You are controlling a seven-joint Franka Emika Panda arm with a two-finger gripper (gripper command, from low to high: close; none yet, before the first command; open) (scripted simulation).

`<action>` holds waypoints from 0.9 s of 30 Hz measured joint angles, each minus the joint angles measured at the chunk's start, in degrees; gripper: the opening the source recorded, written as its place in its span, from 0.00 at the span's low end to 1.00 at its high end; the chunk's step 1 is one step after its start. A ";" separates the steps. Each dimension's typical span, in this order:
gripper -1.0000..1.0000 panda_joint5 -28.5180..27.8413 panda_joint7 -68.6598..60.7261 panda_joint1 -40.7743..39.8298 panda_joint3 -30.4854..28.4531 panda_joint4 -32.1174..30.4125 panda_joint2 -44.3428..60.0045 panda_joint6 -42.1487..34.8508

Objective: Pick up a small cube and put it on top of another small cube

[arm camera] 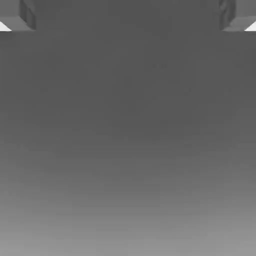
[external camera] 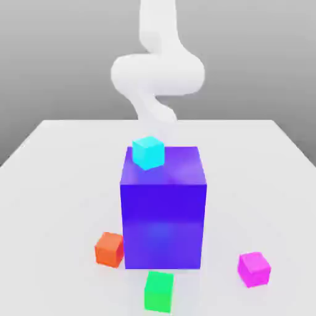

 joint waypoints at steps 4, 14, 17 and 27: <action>0.50 -0.08 1.91 0.85 2.88 -2.32 8.59 4.02; 0.50 -2.31 7.96 3.19 10.09 -7.90 29.31 13.70; 0.50 -3.81 10.37 4.52 11.73 -9.57 35.61 16.56; 0.50 -10.91 19.05 11.59 10.82 -12.89 56.66 27.48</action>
